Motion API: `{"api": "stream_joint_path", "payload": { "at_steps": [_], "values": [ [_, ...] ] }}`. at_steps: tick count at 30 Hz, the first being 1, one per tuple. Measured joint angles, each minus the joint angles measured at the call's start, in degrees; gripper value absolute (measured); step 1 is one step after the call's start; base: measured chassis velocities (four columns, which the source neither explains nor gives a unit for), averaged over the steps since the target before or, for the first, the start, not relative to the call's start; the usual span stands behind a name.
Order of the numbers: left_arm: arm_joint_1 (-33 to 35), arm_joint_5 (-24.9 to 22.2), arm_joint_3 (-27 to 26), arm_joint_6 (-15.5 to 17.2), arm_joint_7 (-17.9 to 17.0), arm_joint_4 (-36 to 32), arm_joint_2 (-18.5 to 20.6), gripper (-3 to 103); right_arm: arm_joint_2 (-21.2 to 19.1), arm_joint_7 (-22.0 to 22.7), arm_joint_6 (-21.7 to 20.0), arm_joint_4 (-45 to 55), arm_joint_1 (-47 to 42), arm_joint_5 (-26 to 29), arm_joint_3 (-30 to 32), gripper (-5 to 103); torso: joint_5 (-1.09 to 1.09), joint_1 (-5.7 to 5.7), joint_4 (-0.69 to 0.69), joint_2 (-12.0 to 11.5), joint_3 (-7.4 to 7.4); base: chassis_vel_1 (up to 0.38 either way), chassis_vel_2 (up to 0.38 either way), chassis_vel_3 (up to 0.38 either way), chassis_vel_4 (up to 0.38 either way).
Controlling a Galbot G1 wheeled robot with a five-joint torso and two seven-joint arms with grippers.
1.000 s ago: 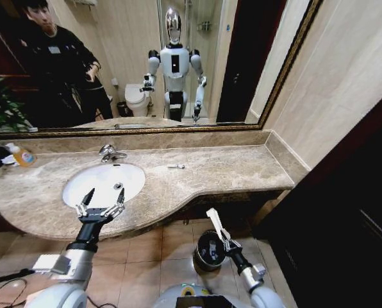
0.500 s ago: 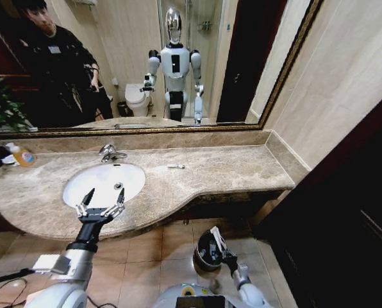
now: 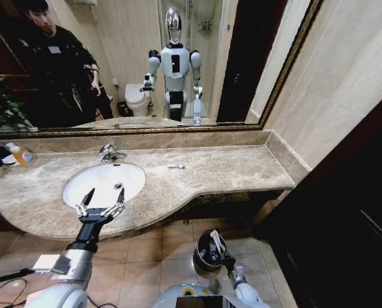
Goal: Pick up the trash from the sink and place it in the trash bin.
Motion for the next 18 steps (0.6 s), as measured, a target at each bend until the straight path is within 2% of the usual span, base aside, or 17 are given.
{"api": "stream_joint_path", "payload": {
  "at_steps": [1,4,5,6,8,12,14,15,16,18],
  "values": [
    [0.0,0.0,0.0,0.0,0.0,0.0,0.0,100,0.0,0.0,0.0,0.0,0.0,0.0,0.0,19,0.0,0.0,0.0,0.0,0.0,0.0,0.0,0.0,0.0],
    [0.0,0.0,0.0,0.0,0.0,0.0,0.0,100,0.0,0.0,-0.1,0.8,-0.2,-0.1,-0.1,35,0.0,0.0,0.0,0.0,0.0,0.0,0.0,0.0,0.0],
    [0.0,0.0,0.0,0.0,0.0,0.0,0.0,100,0.0,0.0,-0.1,0.8,-0.2,-0.1,-0.1,35,0.0,0.0,0.0,0.0,0.0,0.0,0.0,0.0,0.0],
    [0.0,0.0,0.0,0.0,0.0,0.0,0.0,100,0.0,0.0,-0.3,0.9,-0.2,-0.1,-0.1,41,0.0,0.0,0.0,0.0,0.0,0.0,0.0,0.0,0.0],
    [0.0,0.0,0.0,0.0,0.0,0.0,0.0,100,0.0,0.0,-0.3,0.9,-0.3,-0.1,-0.1,41,0.0,0.0,0.0,0.0,0.0,0.0,0.0,0.0,0.0],
    [0.0,0.0,0.0,0.0,0.0,0.0,0.0,100,-0.1,0.1,-0.5,0.9,-0.3,-0.2,-0.2,62,0.0,0.0,0.0,0.0,0.0,0.0,0.0,0.0,0.0],
    [0.0,0.0,0.0,0.0,0.0,0.0,0.0,100,-0.1,0.1,-0.6,0.9,-0.3,-0.2,-0.2,62,0.0,0.0,0.0,0.0,0.0,0.0,0.0,0.0,0.0],
    [0.0,0.0,0.0,0.0,0.0,0.0,0.0,100,-0.2,0.1,-0.6,0.9,-0.2,-0.2,-0.2,73,0.0,0.0,0.0,0.0,0.0,0.0,0.0,0.0,0.0],
    [0.0,0.0,0.0,0.0,0.0,0.0,0.0,100,-0.3,0.1,-0.7,0.9,-0.2,-0.2,-0.2,73,0.0,0.0,0.0,0.0,0.0,0.0,0.0,0.0,0.0],
    [0.0,0.0,0.0,0.0,0.0,0.0,0.0,100,-0.3,0.1,-0.9,0.9,-0.1,-0.2,-0.2,84,0.0,0.0,0.0,0.0,0.0,0.0,0.0,0.0,0.0]
  ]
}}
